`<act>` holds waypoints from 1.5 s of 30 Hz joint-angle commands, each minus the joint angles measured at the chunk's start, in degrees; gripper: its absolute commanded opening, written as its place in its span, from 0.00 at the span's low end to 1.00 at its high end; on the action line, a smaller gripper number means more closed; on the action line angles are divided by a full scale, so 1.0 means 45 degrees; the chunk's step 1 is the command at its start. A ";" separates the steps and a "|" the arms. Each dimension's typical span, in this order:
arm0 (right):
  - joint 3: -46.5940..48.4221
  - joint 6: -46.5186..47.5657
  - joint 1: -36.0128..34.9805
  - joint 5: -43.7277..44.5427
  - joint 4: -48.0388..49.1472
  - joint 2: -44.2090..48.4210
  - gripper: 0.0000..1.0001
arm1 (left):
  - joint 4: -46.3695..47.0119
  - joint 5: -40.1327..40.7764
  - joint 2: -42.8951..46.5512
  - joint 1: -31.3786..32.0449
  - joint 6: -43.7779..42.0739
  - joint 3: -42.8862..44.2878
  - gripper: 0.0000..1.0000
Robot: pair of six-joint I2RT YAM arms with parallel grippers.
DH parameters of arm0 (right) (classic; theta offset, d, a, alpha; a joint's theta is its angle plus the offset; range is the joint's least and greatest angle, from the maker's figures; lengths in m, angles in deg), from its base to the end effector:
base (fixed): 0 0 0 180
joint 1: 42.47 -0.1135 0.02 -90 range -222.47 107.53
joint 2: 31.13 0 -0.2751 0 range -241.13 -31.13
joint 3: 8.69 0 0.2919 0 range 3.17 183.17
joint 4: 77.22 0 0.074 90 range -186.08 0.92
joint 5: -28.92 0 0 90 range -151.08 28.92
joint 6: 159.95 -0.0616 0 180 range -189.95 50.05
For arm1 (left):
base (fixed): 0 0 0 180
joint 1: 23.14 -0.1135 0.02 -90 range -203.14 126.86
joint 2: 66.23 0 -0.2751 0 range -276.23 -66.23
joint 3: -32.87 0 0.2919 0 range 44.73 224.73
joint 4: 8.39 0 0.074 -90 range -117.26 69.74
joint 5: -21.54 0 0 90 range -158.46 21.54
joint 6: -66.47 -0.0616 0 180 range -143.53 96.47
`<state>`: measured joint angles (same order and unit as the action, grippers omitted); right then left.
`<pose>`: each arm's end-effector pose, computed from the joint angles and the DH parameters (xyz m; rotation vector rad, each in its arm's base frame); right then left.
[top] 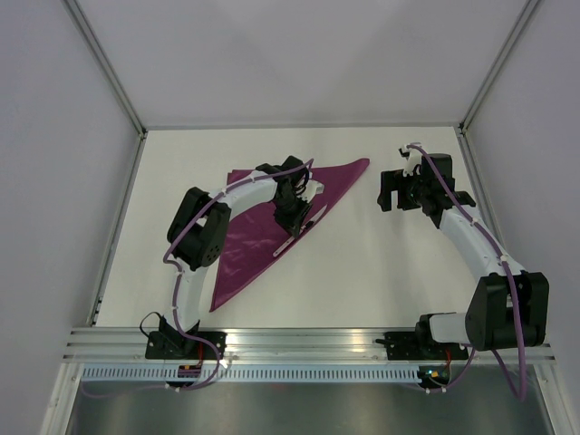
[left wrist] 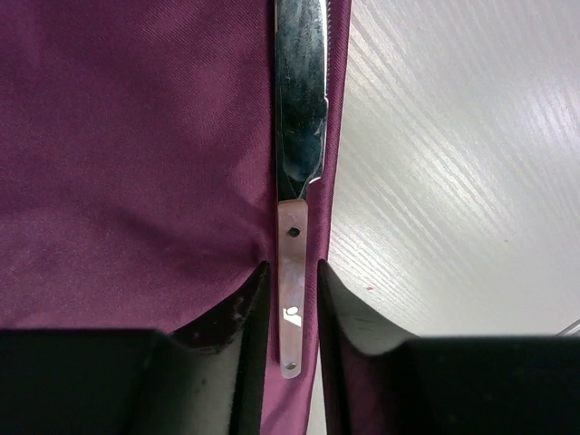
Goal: Fold the napkin, place the utensils inside, and roll it up
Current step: Place the knife on the napkin, then fold the napkin at the center of the board.
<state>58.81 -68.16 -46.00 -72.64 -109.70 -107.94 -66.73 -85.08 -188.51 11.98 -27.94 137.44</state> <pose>0.3440 0.0336 0.2446 -0.2101 2.2849 0.2476 0.3801 -0.2889 0.1282 1.0441 2.7503 -0.5096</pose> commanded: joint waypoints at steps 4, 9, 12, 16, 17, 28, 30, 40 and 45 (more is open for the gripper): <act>0.0253 0.0053 0.0023 0.0321 0.0071 0.0000 0.98 | -0.0179 -0.0212 0.0376 0.0048 0.0119 0.0668 0.38; 0.0253 0.0073 0.0023 0.0321 0.0032 0.0097 0.98 | -0.0199 -0.0173 0.0805 0.0049 0.0353 0.0941 0.46; 0.0292 0.0054 0.0003 0.0010 -0.0027 0.0330 0.98 | -0.0199 -0.0038 0.1526 0.0029 0.0665 0.1273 0.50; 0.0545 0.0537 -0.0483 -0.0832 -0.0105 0.0800 0.98 | -0.0277 0.1035 0.3049 -0.0243 0.1737 0.1761 0.54; 0.0527 0.0812 -0.0814 -0.0619 -0.0085 0.0936 0.98 | -0.0316 0.1386 0.3555 -0.0380 0.2553 0.1723 0.55; 0.0273 0.3022 -0.8525 0.1803 0.1963 0.0530 0.96 | -0.0432 0.5274 1.3119 -0.1826 0.6328 -0.0698 0.63; 0.0293 0.3178 -1.0473 0.2291 0.2838 -0.0230 0.94 | -0.0898 0.5858 1.3947 -0.1846 0.6720 -0.0641 0.63; 0.0098 0.4037 -1.5834 0.4733 0.7041 -0.3318 0.87 | -0.3069 0.7209 1.6391 -0.1846 0.7365 0.0395 0.65; -0.0118 0.5072 -1.7513 0.5691 0.9307 -0.4900 0.80 | -0.3246 0.7483 1.6937 -0.1846 0.7424 0.0161 0.65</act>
<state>58.74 -48.95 -121.48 -51.72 -78.88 -126.89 -79.17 -53.41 -114.11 3.82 3.05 138.46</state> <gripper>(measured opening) 0.814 0.653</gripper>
